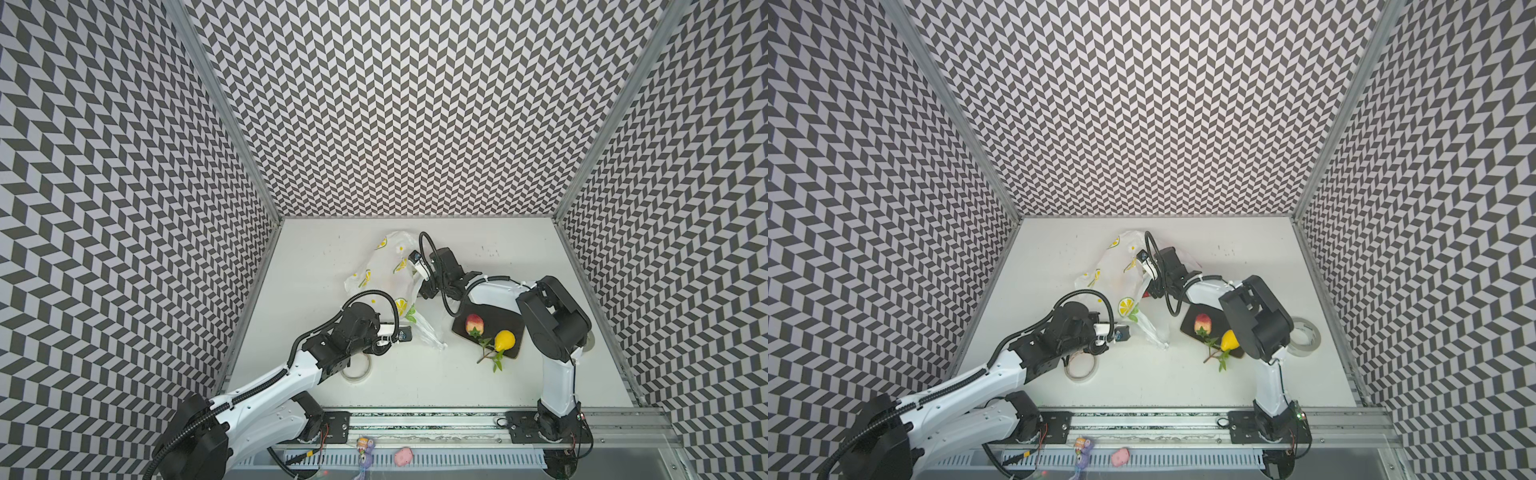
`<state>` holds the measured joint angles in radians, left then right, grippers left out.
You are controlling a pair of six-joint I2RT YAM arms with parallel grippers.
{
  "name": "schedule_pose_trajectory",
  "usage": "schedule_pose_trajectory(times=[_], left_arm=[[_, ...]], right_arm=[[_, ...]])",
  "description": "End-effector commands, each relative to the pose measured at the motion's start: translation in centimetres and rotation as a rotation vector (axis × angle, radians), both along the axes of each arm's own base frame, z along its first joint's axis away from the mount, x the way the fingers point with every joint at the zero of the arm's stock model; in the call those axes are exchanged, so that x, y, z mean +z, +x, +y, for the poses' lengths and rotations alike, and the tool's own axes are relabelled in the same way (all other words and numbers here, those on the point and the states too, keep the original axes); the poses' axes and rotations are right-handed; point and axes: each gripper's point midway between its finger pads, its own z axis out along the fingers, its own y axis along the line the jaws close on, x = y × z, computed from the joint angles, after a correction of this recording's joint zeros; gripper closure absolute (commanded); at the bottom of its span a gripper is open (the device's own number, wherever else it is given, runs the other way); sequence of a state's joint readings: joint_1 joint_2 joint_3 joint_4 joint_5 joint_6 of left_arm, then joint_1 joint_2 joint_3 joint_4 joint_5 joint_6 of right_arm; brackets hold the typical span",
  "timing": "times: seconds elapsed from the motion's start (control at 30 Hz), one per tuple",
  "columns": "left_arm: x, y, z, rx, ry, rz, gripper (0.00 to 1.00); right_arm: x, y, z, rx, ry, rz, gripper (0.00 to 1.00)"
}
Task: Take the fake fruits out of the plastic bag
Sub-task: 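Reach the right gripper into the bag and grasp the pink-yellow strawberry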
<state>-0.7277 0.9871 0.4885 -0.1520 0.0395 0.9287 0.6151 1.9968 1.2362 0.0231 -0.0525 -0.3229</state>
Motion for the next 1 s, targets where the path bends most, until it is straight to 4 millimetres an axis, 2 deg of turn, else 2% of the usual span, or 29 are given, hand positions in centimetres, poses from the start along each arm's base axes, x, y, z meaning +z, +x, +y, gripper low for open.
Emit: schedule_pose_trajectory(times=[0.0, 0.13, 0.3, 0.4, 0.5, 0.63, 0.73, 0.97], left_arm=[[0.2, -0.3, -0.3, -0.040, 0.009, -0.004, 1.00], [0.0, -0.2, -0.4, -0.049, 0.014, -0.002, 1.00], [0.1, 0.0, -0.6, -0.049, 0.012, -0.011, 1.00], [0.2, 0.1, -0.6, -0.048, 0.011, -0.017, 1.00], [0.2, 0.3, -0.6, -0.042, 0.012, -0.022, 1.00], [0.2, 0.6, -0.3, -0.021, 0.017, -0.034, 1.00], [0.6, 1.1, -0.3, -0.001, 0.008, -0.056, 1.00], [0.5, 2.4, -0.3, 0.050, 0.007, -0.080, 1.00]], right_arm=[[-0.3, 1.1, 1.1, -0.009, 0.022, -0.006, 0.23], [-1.9, 2.0, 0.8, -0.049, -0.014, 0.015, 0.22], [-4.0, 2.1, 0.8, -0.048, -0.057, 0.053, 0.23], [-4.4, 2.1, 0.8, -0.047, -0.065, 0.053, 0.26], [-3.8, 2.3, 0.9, -0.047, -0.056, 0.040, 0.35], [-1.9, 1.8, 1.3, -0.017, -0.018, 0.021, 0.51], [-0.5, 1.0, 1.1, 0.000, -0.006, 0.020, 0.55], [2.3, -2.4, -0.5, 0.012, 0.025, 0.048, 0.55]])
